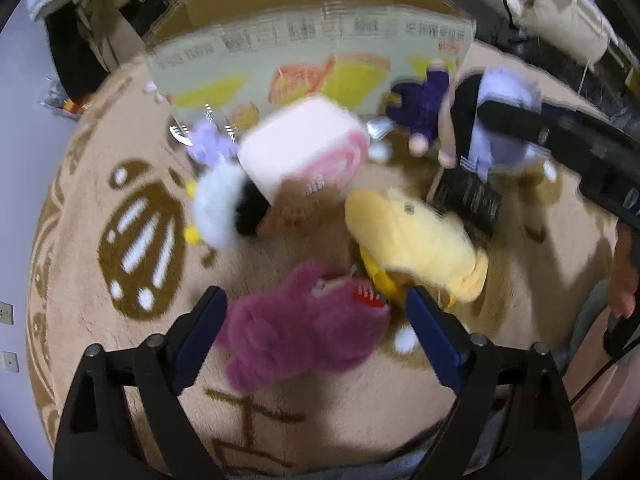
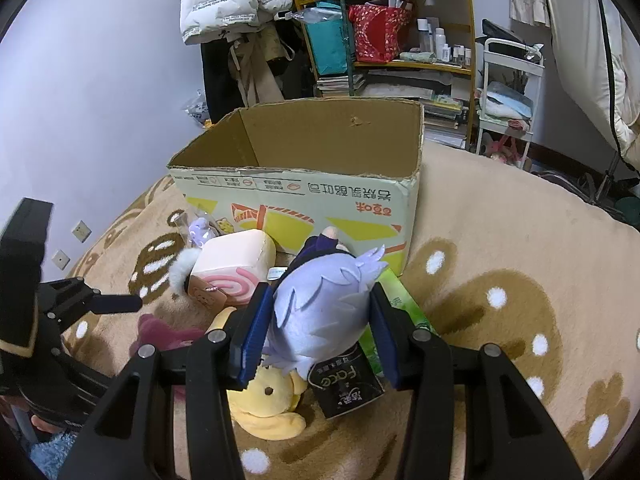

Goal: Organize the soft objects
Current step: 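Close left tool on the pink bear while right tool closes on the white-haired doll, then lift the pink bear over the box with left tool while right tool lifts the doll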

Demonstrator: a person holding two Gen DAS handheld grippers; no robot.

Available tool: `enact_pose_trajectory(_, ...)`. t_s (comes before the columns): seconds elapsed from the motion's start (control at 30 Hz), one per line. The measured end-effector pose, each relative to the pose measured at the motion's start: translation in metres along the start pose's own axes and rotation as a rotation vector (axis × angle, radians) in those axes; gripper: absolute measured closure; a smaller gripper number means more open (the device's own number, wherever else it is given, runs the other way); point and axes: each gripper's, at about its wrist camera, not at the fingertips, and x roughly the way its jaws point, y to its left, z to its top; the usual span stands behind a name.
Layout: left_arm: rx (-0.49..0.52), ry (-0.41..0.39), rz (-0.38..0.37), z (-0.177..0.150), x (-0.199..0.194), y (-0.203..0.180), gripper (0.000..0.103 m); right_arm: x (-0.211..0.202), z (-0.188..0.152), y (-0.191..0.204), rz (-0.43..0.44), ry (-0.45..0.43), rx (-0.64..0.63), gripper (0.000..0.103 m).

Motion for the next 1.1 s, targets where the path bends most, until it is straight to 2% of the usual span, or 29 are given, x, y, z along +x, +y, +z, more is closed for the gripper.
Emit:
enact_pose_trajectory(0.33, 0.131, 0.105, 0.107, -0.004, 0.027, -0.029, 0.007, 0.006, 0.000, -0.001, -0.007, 0.028, 0.003, 0.052)
enact_pose_trajectory(0.5, 0.148, 0.138, 0.154, -0.004, 0.042, -0.035, 0.007, 0.006, 0.001, -0.001, -0.015, 0.024, 0.005, 0.052)
enact_pose_trajectory(0.57, 0.145, 0.146, 0.181, -0.004, 0.047, -0.034, 0.017, 0.003, 0.001, 0.000, -0.020, 0.010, -0.001, 0.052)
enact_pose_trajectory(0.6, 0.139, 0.142, 0.174, -0.005, 0.048, -0.035, 0.018, 0.000, 0.002, 0.000, -0.023, -0.001, -0.004, 0.052)
enact_pose_trajectory(0.73, 0.088, 0.105, 0.121, -0.003, 0.038, -0.024, 0.024, -0.011, 0.004, 0.004, -0.025, -0.051, -0.021, 0.052)
enact_pose_trajectory(0.83, 0.060, 0.067, 0.111, -0.004, 0.026, -0.020, 0.024, -0.018, 0.006, 0.006, -0.024, -0.079, -0.028, 0.052)
enact_pose_trajectory(1.0, 0.040, -0.042, 0.120, -0.008, -0.004, -0.018, 0.024, -0.027, 0.007, 0.008, -0.027, -0.108, -0.033, 0.052)
enact_pose_trajectory(1.1, 0.020, -0.136, 0.130, -0.011, -0.027, -0.017, 0.024, -0.033, 0.008, 0.009, -0.037, -0.130, -0.035, 0.052)
